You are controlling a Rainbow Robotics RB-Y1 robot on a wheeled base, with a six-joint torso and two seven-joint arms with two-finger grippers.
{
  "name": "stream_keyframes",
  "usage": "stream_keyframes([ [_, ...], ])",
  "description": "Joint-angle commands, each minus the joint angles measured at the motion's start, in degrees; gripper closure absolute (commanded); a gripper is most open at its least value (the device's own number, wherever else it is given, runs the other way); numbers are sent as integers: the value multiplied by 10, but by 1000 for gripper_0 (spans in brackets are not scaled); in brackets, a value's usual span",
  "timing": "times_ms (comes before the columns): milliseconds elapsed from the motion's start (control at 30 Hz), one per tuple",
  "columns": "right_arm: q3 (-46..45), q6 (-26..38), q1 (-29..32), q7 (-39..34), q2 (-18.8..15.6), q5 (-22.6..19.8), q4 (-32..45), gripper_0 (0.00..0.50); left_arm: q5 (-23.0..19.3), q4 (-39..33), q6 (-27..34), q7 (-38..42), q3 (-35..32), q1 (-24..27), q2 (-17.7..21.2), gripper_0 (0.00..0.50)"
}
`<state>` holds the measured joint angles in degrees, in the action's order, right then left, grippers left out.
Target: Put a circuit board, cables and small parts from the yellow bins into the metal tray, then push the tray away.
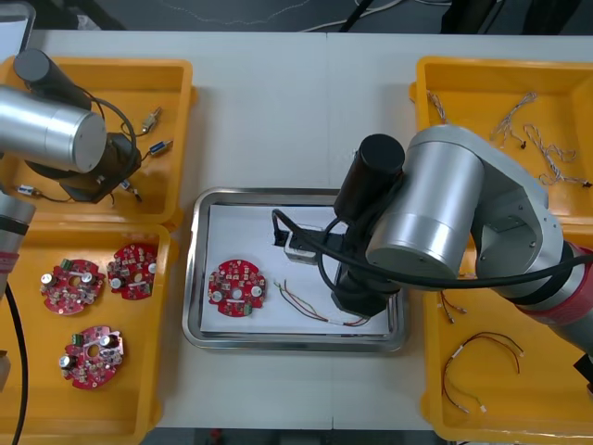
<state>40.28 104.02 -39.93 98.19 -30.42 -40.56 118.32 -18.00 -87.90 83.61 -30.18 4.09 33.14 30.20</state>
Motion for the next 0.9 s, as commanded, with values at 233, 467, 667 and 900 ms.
stream_keyframes([
  [233,-129,60,-22,-5,2,-39,46,0,8,-3,-12,-32,33,23,-15,43],
  [467,-226,60,-21,-22,-1,-72,47,0,17,-2,-16,-31,43,23,-18,59],
  [667,-297,60,-1,-91,-25,-104,53,0,25,0,-20,-30,43,22,-21,60],
  [900,-359,60,32,-136,-50,-97,53,0,35,0,-22,-30,43,21,-20,61],
])
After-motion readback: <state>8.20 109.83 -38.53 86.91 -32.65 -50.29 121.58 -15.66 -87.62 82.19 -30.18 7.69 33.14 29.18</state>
